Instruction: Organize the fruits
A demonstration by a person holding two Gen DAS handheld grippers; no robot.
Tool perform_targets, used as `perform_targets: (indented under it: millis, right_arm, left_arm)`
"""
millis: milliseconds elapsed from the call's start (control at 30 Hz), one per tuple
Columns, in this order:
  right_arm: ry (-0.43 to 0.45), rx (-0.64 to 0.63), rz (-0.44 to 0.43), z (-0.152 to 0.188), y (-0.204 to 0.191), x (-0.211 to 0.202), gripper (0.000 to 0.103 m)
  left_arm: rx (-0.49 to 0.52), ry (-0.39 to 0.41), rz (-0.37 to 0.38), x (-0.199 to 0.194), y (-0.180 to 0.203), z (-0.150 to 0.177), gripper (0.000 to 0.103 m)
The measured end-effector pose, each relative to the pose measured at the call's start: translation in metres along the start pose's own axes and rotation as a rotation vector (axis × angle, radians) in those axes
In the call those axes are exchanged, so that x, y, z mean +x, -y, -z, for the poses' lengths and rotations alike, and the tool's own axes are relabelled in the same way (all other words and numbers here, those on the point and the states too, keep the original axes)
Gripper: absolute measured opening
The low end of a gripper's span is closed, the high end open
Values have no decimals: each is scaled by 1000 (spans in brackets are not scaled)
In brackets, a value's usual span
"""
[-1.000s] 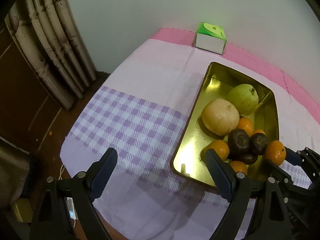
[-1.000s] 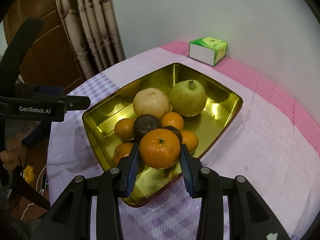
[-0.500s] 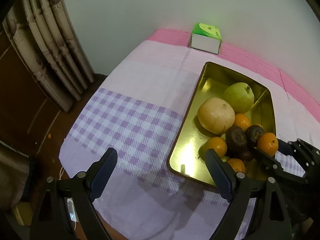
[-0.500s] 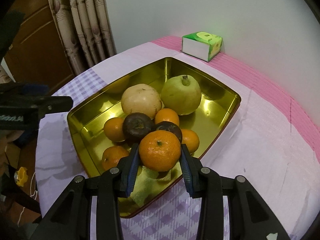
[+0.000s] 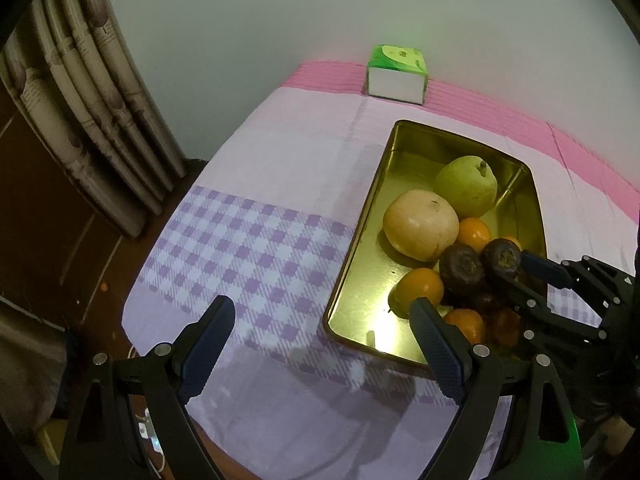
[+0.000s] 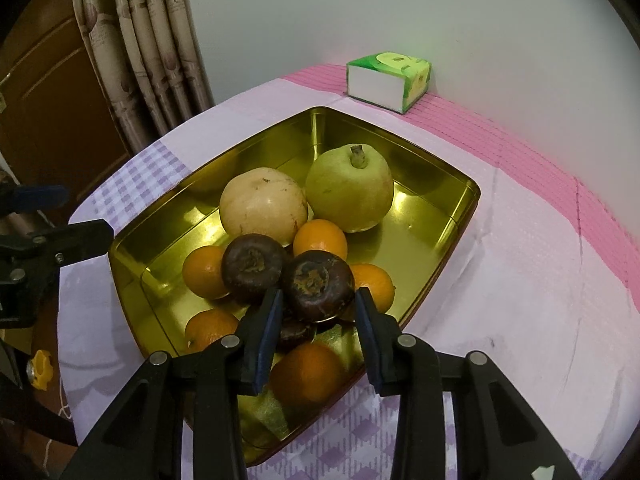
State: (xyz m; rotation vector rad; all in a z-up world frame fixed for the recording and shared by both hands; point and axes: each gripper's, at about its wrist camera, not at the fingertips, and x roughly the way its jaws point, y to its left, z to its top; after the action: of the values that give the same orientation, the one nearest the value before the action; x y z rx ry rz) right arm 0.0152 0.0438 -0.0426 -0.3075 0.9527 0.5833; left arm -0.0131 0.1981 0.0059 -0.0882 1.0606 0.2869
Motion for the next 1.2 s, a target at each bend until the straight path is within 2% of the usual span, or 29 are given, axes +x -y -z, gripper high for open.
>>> perform_targets:
  millis: [233, 300, 367, 667, 767, 1200]
  right_arm:
    - [12, 30, -18, 0, 1, -8, 38]
    - [27, 41, -11, 0, 1, -14, 48]
    - [42, 51, -4, 1, 2, -22, 63]
    - [54, 144, 46, 4, 13, -47, 99]
    - [43, 158, 65, 7, 14, -50, 102]
    - [-3, 123, 71, 21, -1, -45, 102]
  left_arm:
    - [19, 3, 1, -2, 4, 1, 89]
    - [25, 3, 1, -1, 5, 2, 89]
    - [30, 6, -1, -2, 6, 2, 89]
    - [55, 11, 0, -5, 13, 4, 89]
    - [69, 9, -1, -5, 16, 4, 89]
    - [100, 17, -6, -6, 22, 7, 89]
